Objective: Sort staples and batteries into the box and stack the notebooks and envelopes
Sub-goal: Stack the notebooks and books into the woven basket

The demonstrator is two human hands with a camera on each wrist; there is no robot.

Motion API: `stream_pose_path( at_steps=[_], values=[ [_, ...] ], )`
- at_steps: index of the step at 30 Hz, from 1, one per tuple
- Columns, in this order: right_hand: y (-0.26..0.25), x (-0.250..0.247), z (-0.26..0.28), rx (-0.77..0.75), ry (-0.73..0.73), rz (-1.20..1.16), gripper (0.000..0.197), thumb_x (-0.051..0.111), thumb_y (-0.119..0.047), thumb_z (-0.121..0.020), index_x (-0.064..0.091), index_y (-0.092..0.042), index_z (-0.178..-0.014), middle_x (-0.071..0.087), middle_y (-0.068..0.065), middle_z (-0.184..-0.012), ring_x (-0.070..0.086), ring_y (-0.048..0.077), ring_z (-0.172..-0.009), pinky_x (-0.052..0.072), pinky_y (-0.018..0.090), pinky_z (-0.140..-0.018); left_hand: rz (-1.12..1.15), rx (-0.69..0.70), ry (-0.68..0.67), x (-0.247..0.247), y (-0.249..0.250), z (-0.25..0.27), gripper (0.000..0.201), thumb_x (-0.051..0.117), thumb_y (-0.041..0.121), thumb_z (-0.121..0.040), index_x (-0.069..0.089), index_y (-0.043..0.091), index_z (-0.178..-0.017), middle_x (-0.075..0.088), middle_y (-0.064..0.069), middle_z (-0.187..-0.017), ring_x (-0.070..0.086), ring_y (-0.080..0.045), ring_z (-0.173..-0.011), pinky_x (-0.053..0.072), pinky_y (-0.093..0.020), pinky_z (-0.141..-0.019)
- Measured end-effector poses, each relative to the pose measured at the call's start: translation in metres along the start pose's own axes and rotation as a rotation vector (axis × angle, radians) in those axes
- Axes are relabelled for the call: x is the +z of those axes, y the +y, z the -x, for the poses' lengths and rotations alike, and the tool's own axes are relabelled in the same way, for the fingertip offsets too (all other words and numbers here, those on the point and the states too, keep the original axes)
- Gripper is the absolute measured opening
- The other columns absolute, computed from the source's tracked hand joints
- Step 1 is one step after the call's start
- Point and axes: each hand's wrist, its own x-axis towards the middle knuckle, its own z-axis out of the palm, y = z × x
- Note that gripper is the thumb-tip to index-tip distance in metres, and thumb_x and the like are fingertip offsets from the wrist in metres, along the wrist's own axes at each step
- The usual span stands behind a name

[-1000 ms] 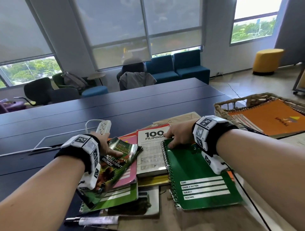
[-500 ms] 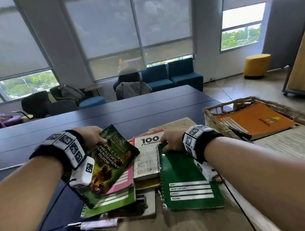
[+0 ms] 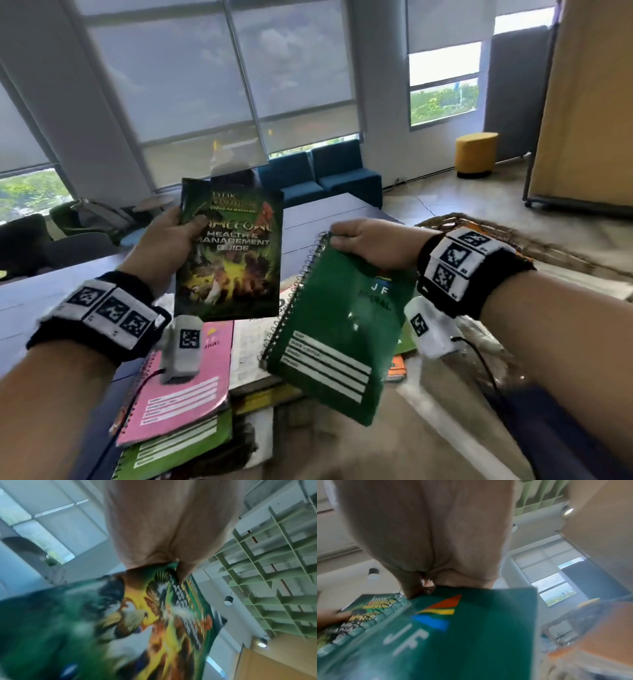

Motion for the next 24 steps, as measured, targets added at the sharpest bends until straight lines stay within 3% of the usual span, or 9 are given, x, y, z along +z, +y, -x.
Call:
stream_pose_path(
  at_steps=[2, 5, 10, 13, 16, 19, 22, 24],
  values=[
    [0.009, -0.023, 0.012, -0.021, 0.123, -0.080, 0.017, 0.048, -0.032, -0.108, 0.057, -0.026, -0.096, 0.059, -0.008, -0.091, 0.060, 0.012, -0.080, 0.049, 0.024, -0.076, 0.121, 0.068, 0.028, 0.026, 0.002, 0.001, 0.019, 0.055, 0.015, -0.104, 0.064, 0.009, -0.120, 0.077, -0.003, -0.088, 0.073, -0.015, -0.072, 0.061, -0.030, -0.063],
    [0.022, -0.059, 0.036, 0.013, 0.278, -0.176, 0.019, 0.047, -0.027, -0.109, 0.060, -0.021, -0.097, 0.063, -0.001, -0.090, 0.061, 0.011, -0.075, 0.050, 0.019, -0.062, 0.284, 0.126, 0.071, 0.061, 0.007, 0.005, 0.019, 0.055, 0.016, -0.104, 0.065, 0.010, -0.119, 0.078, 0.001, -0.089, 0.075, -0.017, -0.080, 0.062, -0.031, -0.065],
    [0.066, -0.125, 0.086, 0.139, 0.521, -0.171, 0.022, 0.047, -0.025, -0.110, 0.063, -0.011, -0.113, 0.068, 0.008, -0.098, 0.065, 0.021, -0.082, 0.053, 0.022, -0.064, 0.524, 0.091, 0.068, 0.119, 0.011, 0.001, 0.031, 0.055, 0.011, -0.102, 0.059, 0.004, -0.131, 0.070, -0.019, -0.126, 0.069, -0.037, -0.112, 0.058, -0.057, -0.091],
    [0.105, -0.157, 0.114, 0.264, 0.601, -0.167, 0.022, 0.048, -0.025, -0.109, 0.064, -0.012, -0.117, 0.070, 0.015, -0.108, 0.067, 0.028, -0.091, 0.055, 0.037, -0.080, 0.623, 0.046, 0.034, 0.154, 0.018, 0.002, 0.039, 0.053, 0.010, -0.102, 0.052, 0.000, -0.140, 0.069, -0.021, -0.126, 0.070, -0.038, -0.111, 0.061, -0.052, -0.083],
    [0.139, -0.171, 0.132, 0.415, 0.538, -0.115, 0.027, 0.050, -0.021, -0.108, 0.060, -0.010, -0.131, 0.067, 0.018, -0.123, 0.067, 0.035, -0.104, 0.054, 0.046, -0.098, 0.635, 0.013, -0.015, 0.185, 0.025, 0.003, 0.034, 0.046, 0.010, -0.105, 0.056, 0.004, -0.137, 0.072, -0.016, -0.123, 0.074, -0.031, -0.101, 0.062, -0.047, -0.077],
    [0.164, -0.170, 0.137, 0.549, 0.446, 0.083, 0.043, 0.050, -0.026, -0.108, 0.049, -0.007, -0.148, 0.052, 0.014, -0.149, 0.056, 0.033, -0.127, 0.041, 0.045, -0.114, 0.623, -0.002, -0.041, 0.212, 0.030, 0.003, 0.033, 0.044, 0.012, -0.106, 0.057, 0.007, -0.137, 0.070, -0.017, -0.126, 0.069, -0.038, -0.113, 0.059, -0.056, -0.089],
    [0.175, -0.158, 0.128, 0.616, 0.343, 0.256, 0.043, 0.044, -0.029, -0.110, 0.047, -0.009, -0.149, 0.047, 0.014, -0.153, 0.049, 0.032, -0.134, 0.038, 0.039, -0.113, 0.624, 0.010, -0.055, 0.232, 0.033, 0.002, 0.029, 0.045, 0.012, -0.106, 0.060, 0.006, -0.131, 0.070, -0.019, -0.125, 0.069, -0.037, -0.109, 0.056, -0.059, -0.094],
    [0.181, -0.150, 0.119, 0.611, 0.267, 0.374, 0.040, 0.043, -0.030, -0.110, 0.051, -0.008, -0.142, 0.052, 0.016, -0.146, 0.052, 0.032, -0.127, 0.041, 0.036, -0.106, 0.619, 0.031, -0.071, 0.242, 0.034, 0.001, 0.025, 0.047, 0.014, -0.106, 0.061, 0.008, -0.126, 0.073, -0.016, -0.117, 0.071, -0.032, -0.100, 0.058, -0.057, -0.092]
  ],
)
